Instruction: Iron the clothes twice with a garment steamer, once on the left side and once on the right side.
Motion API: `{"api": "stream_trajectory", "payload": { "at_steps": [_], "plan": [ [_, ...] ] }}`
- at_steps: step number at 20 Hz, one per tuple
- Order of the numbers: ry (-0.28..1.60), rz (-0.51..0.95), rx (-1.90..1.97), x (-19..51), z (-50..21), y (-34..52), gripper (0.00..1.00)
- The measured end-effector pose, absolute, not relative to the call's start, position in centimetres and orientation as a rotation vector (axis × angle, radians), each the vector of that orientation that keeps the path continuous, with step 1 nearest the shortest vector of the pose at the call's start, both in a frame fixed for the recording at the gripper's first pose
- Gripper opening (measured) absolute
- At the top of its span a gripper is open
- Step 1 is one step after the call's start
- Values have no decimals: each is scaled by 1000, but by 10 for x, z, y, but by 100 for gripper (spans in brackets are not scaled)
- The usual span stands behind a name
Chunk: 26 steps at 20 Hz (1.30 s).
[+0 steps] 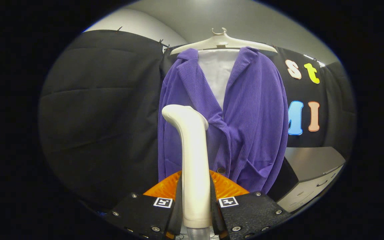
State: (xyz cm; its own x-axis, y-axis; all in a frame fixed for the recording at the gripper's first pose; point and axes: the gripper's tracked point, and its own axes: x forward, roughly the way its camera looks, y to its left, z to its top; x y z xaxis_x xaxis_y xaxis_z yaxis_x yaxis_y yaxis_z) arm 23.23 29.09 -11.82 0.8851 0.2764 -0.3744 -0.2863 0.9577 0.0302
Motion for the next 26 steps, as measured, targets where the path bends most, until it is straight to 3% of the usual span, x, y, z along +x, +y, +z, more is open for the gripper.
{"api": "stream_trajectory", "payload": {
  "at_steps": [19,26],
  "plan": [
    [721,294,-93,174,-255,269,36],
    [792,317,-128,138,-267,258,36]
  ]
}}
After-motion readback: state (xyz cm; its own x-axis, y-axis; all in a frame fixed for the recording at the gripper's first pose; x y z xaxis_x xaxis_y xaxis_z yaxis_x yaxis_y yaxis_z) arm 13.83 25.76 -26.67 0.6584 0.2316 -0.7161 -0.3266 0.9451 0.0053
